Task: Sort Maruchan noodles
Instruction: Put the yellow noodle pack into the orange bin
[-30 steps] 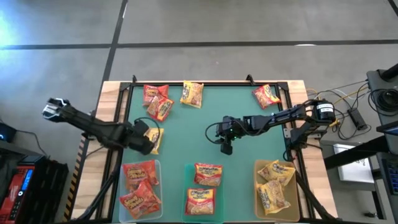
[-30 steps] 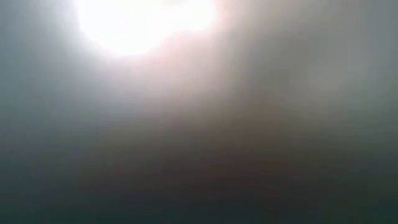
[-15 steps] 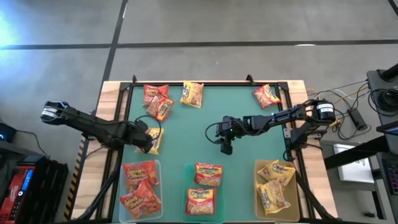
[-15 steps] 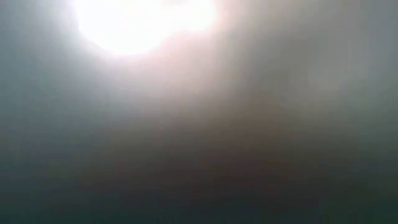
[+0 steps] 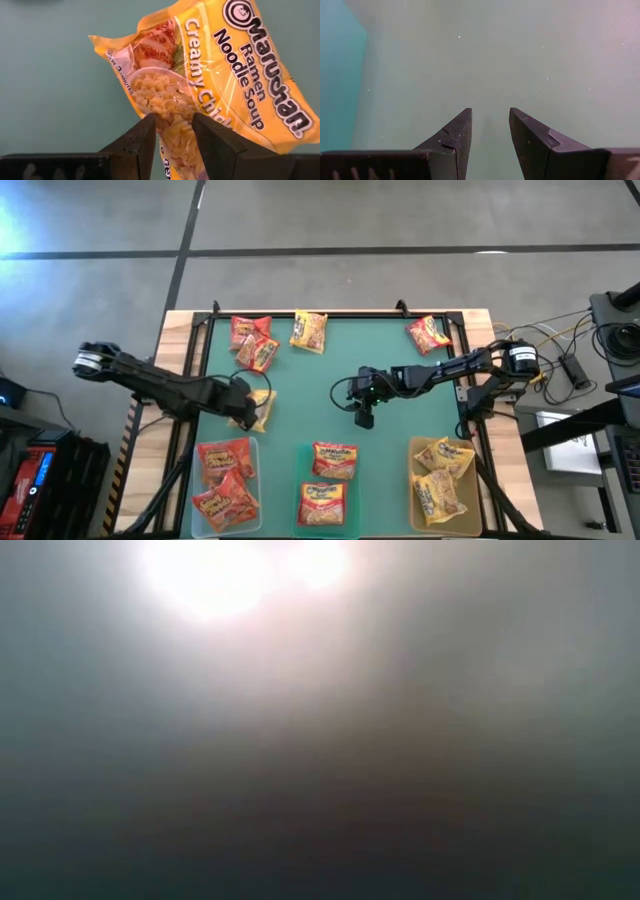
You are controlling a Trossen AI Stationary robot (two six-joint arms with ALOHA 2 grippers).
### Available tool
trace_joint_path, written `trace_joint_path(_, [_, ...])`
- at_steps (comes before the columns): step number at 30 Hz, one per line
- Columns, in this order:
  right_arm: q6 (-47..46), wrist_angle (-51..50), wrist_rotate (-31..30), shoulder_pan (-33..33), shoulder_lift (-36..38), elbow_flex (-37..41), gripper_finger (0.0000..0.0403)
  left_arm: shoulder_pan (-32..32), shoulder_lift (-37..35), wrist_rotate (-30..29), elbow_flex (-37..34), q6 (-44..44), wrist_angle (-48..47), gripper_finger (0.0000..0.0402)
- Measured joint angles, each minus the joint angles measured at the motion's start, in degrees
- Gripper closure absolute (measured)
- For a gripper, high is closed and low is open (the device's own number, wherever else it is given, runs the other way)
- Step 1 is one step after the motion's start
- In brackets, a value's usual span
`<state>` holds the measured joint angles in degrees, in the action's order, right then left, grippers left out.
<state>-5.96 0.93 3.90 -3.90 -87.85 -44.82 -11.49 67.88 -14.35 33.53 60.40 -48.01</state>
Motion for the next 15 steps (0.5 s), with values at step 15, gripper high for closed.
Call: trace_joint_path(15, [-0.02,0.0,0.0,0.0,0.0,0.0,0.028,4.29,13.92,-1.6,0.34,-17.46,37.92,0.028])
